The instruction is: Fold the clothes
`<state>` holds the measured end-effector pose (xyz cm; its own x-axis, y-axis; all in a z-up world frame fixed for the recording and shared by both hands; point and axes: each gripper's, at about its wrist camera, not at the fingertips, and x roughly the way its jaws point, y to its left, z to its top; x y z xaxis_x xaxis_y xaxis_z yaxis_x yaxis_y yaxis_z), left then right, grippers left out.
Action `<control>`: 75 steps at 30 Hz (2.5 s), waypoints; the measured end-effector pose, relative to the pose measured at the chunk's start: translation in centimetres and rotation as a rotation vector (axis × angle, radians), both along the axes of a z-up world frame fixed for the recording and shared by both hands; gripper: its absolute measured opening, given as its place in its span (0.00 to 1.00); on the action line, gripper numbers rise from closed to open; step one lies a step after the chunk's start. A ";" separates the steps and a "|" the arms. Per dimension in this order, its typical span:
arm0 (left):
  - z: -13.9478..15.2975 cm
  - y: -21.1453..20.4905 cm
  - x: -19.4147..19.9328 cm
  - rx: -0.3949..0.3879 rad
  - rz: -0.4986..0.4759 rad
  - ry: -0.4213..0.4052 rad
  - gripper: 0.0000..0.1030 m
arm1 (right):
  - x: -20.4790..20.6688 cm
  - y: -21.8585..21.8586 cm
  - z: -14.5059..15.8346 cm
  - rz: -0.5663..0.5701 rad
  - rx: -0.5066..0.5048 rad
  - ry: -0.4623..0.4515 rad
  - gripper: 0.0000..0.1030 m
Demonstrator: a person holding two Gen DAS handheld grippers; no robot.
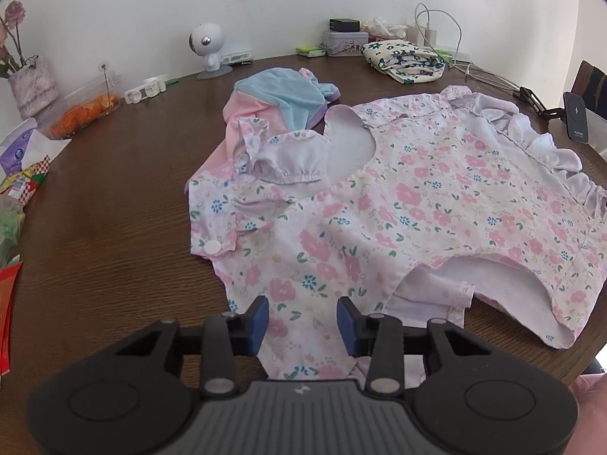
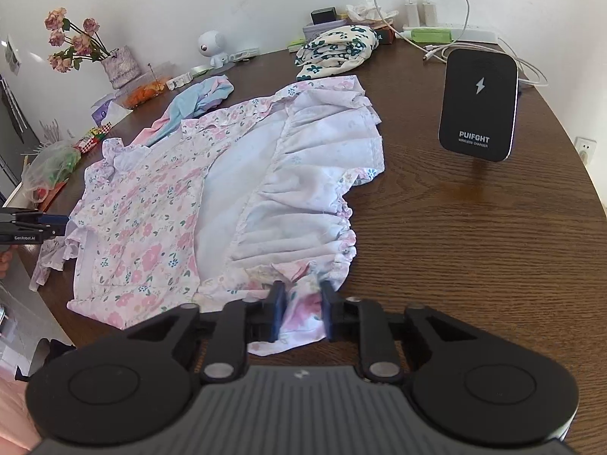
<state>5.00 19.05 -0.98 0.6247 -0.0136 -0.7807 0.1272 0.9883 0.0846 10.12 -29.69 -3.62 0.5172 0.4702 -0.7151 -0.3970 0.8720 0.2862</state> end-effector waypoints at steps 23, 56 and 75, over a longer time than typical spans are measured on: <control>3.3 3.0 7.4 -0.154 0.030 -0.082 0.63 | -4.7 0.6 11.0 -0.006 -0.034 -0.199 0.49; -1.2 8.3 14.1 -0.563 -0.047 -0.025 0.04 | 18.6 37.5 2.7 0.221 0.054 0.209 0.02; -0.8 8.4 13.5 -0.582 0.015 -0.036 0.03 | 18.5 36.9 1.8 0.202 0.123 0.188 0.03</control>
<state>18.46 27.48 -1.82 0.6542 -0.4249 -0.6257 0.1202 0.8752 -0.4686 28.62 7.22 -1.81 0.2684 0.6389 -0.7209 -0.4894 0.7350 0.4693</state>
